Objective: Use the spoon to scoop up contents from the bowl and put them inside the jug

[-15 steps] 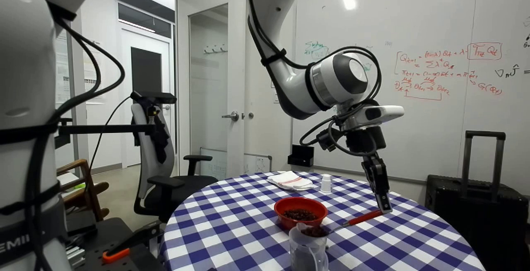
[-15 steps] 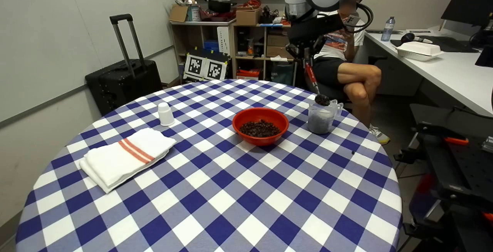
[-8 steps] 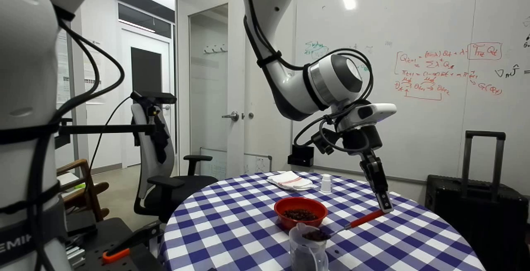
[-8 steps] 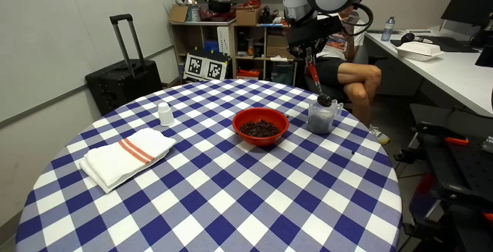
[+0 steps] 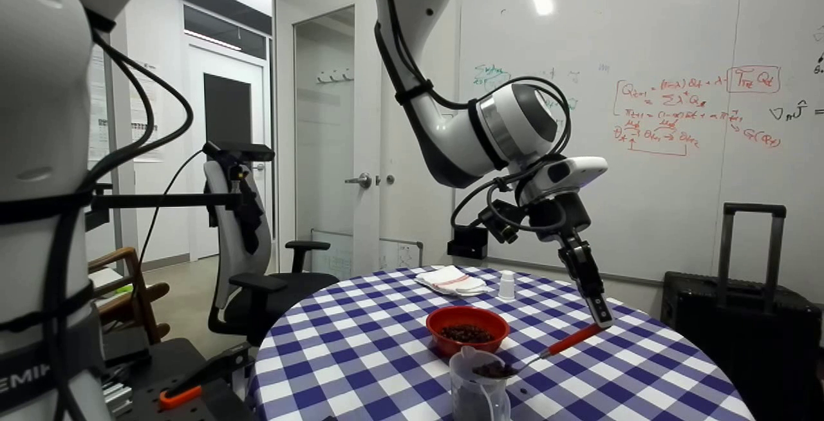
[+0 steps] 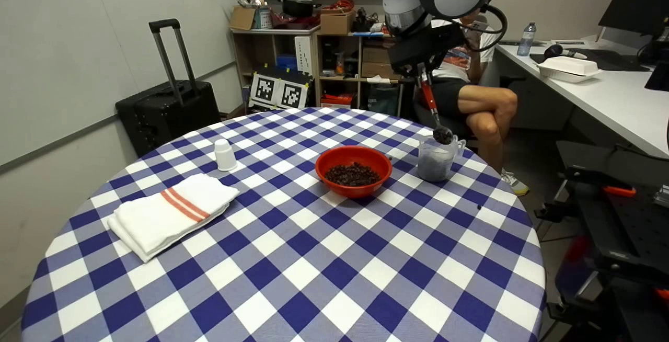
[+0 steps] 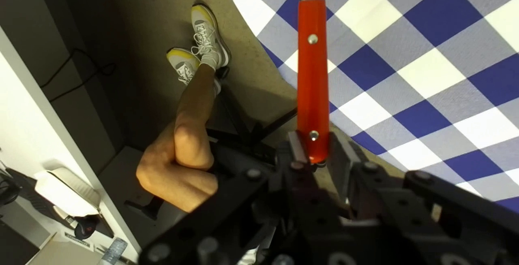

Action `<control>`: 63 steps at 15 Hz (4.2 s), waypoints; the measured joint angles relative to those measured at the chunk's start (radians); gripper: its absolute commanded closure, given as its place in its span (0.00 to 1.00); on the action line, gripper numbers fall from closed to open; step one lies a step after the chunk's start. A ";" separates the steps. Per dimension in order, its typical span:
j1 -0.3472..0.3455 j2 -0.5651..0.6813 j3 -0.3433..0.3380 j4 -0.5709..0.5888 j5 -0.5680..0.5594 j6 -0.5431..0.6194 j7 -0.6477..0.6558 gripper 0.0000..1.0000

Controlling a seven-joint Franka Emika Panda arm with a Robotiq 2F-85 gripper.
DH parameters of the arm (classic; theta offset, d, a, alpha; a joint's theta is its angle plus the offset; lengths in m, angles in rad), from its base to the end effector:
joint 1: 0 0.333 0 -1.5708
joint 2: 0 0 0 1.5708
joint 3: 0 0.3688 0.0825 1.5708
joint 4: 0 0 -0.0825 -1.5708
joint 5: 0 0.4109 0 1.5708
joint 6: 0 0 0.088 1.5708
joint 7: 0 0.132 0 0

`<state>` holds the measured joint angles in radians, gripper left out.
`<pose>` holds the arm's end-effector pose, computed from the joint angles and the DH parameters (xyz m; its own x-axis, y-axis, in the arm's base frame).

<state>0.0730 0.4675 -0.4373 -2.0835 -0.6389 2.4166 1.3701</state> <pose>0.5724 -0.2287 0.2178 0.4154 -0.7989 0.4350 -0.8938 -0.2697 0.3583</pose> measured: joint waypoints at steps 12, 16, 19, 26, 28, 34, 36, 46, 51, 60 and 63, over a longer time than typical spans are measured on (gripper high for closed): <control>-0.008 -0.042 0.058 0.000 -0.109 -0.085 0.118 0.95; -0.014 -0.052 0.081 0.001 -0.141 -0.118 0.145 0.95; -0.015 -0.053 0.099 0.002 -0.164 -0.150 0.167 0.95; -0.018 -0.054 0.133 0.007 -0.214 -0.237 0.224 0.95; -0.019 -0.054 0.143 0.012 -0.227 -0.266 0.240 0.95; -0.029 -0.055 0.173 0.031 -0.252 -0.337 0.265 0.95; -0.033 -0.055 0.183 0.037 -0.259 -0.364 0.265 0.95; -0.034 -0.046 0.251 0.060 -0.312 -0.460 0.264 0.95; -0.033 -0.030 0.283 0.081 -0.355 -0.506 0.259 0.95; -0.109 -0.031 0.332 0.082 -0.317 -0.259 0.135 0.95; -0.140 -0.070 0.338 0.066 -0.252 -0.127 0.001 0.95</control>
<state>-0.0667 0.3971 -0.0991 -2.0178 -0.8905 2.2900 1.3708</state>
